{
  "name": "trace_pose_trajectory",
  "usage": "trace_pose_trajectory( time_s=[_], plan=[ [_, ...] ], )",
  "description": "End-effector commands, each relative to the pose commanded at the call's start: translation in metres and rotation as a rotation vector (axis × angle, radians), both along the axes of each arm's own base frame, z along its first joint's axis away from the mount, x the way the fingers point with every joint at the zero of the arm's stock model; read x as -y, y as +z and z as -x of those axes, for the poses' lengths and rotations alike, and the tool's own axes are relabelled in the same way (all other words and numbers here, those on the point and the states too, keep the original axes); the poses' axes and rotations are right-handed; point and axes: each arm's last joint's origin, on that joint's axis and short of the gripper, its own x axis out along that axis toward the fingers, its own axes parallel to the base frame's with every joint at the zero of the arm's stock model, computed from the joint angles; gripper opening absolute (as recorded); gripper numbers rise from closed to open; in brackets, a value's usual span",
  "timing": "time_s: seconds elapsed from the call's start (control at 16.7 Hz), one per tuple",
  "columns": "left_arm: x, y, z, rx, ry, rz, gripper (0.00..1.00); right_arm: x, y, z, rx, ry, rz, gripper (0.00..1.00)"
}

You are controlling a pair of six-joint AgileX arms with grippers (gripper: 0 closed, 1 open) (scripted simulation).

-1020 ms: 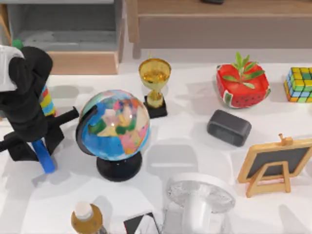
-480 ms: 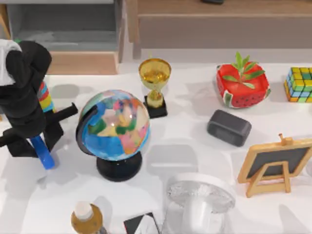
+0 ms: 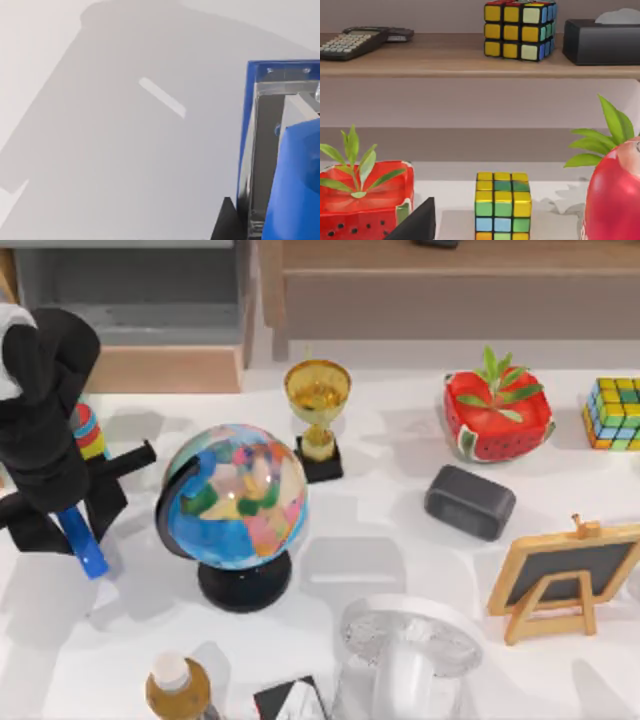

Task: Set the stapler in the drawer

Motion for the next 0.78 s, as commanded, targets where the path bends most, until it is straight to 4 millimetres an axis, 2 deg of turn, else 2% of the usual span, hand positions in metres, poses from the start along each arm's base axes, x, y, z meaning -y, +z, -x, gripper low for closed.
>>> trace_pose_trajectory(
  time_s=[0.18,0.36,0.6,0.78],
  plan=[
    [-0.009,0.021,-0.005,0.027,-0.005,-0.004,0.00,0.000,0.000,0.000,0.000,0.000,0.000,1.00],
    [-0.028,0.064,-0.018,0.094,-0.027,-0.010,0.00,0.000,0.000,0.000,0.000,0.000,0.000,1.00],
    [-0.064,0.124,-0.047,0.215,-0.089,-0.031,0.00,0.000,0.000,0.000,0.000,0.000,0.000,1.00],
    [-0.100,0.147,-0.077,0.271,-0.154,-0.064,0.00,0.000,0.000,0.000,0.000,0.000,0.000,1.00]
  ],
)
